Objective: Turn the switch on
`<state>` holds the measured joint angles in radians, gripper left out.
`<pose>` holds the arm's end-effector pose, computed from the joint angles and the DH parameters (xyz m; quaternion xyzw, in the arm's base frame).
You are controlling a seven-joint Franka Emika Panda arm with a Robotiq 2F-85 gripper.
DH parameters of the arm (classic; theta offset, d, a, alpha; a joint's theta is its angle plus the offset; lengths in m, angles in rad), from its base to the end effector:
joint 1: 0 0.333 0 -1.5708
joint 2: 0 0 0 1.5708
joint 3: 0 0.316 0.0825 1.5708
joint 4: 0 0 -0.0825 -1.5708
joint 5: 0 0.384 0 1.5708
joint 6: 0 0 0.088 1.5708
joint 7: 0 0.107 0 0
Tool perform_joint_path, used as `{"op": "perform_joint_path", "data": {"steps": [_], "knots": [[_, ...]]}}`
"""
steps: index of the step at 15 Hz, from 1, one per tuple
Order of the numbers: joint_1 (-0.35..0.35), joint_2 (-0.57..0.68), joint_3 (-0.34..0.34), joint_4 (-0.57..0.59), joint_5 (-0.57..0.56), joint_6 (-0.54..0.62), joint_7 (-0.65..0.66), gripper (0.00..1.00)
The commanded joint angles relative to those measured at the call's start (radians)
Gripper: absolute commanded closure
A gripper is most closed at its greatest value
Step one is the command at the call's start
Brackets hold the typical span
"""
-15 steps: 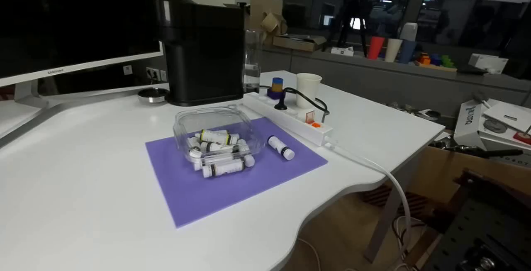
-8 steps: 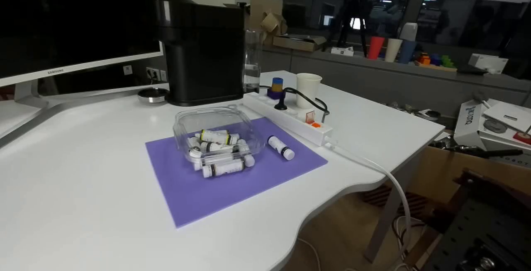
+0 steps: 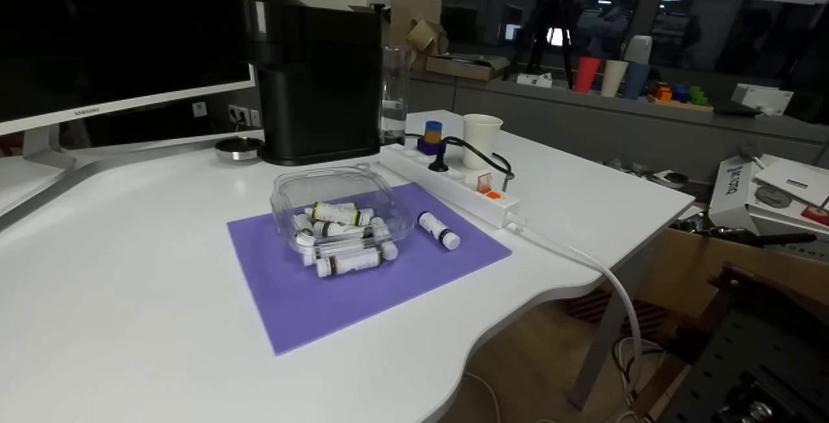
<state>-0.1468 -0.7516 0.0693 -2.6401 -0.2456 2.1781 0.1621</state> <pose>0.3488 -0.0348 0.5021 0.9786 -0.0685 0.1456 0.1280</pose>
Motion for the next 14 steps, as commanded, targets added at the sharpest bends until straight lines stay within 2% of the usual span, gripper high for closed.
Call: {"op": "perform_joint_path", "data": {"steps": [1, 2, 5, 7, 10, 12, 14], "knots": [[-0.056, 0.148, -0.049, 0.016, -0.036, 0.119, 0.013, 0.25], [-0.070, 0.194, -0.064, 0.021, -0.039, 0.156, 0.005, 0.25], [-0.080, 0.336, -0.115, 0.047, -0.030, 0.249, -0.053, 0.49], [-0.057, 0.432, -0.166, 0.070, -0.004, 0.308, -0.158, 0.62], [0.002, 0.556, -0.250, 0.103, 0.104, 0.390, -0.390, 0.83], [0.038, 0.627, -0.290, 0.131, 0.212, 0.401, -0.554, 0.95], [0.049, 0.693, -0.307, 0.169, 0.312, 0.380, -0.687, 1.00]]}}
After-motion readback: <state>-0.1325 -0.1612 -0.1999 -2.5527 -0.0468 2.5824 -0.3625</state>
